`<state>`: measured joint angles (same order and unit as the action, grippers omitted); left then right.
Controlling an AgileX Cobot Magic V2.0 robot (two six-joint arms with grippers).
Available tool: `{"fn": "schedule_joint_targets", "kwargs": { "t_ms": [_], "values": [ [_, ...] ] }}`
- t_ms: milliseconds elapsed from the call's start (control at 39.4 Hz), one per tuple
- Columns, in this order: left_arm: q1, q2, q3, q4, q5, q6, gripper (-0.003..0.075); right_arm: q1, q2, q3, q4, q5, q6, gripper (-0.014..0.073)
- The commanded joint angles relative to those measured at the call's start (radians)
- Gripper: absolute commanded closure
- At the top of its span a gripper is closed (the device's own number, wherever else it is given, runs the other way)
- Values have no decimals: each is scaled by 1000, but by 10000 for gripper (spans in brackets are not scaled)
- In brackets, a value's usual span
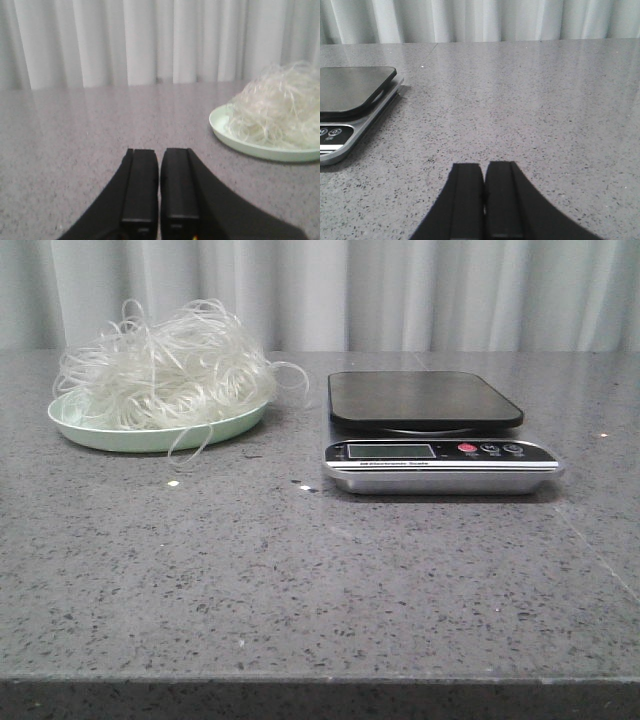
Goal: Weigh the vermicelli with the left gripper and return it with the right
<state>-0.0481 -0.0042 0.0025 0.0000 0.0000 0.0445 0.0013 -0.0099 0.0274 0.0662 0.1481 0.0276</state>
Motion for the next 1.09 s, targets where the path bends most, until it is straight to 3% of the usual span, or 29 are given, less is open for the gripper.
{"fn": "schedule_joint_targets", "kwargs": {
  "t_ms": [0, 76, 152, 279, 482, 736, 888, 1066],
  "values": [
    [1, -20, 8, -15, -214, -9, 583, -7, -16, -7, -2, -83, 0, 442],
    [1, -18, -14, -33, -293, -9, 583, -7, -16, -7, -2, -83, 0, 442],
    [1, -16, -85, -42, -270, -9, 583, -7, -16, -7, -2, -83, 0, 442],
    [1, 29, -269, -34, -158, -9, 583, -7, -16, -7, -2, -83, 0, 442],
    [1, 255, -631, -29, 36, -9, 583, -7, -16, -7, -2, -83, 0, 442],
    [1, 553, -902, -87, 314, -7, 577, -7, -16, -7, -2, -83, 0, 442],
    [1, 723, -976, -151, 412, 74, 484, -7, -16, -7, -2, -84, 0, 442],
    [1, 876, -1028, -341, 468, 266, 308, -7, -16, -7, -2, -84, 0, 442]
  ]
}}
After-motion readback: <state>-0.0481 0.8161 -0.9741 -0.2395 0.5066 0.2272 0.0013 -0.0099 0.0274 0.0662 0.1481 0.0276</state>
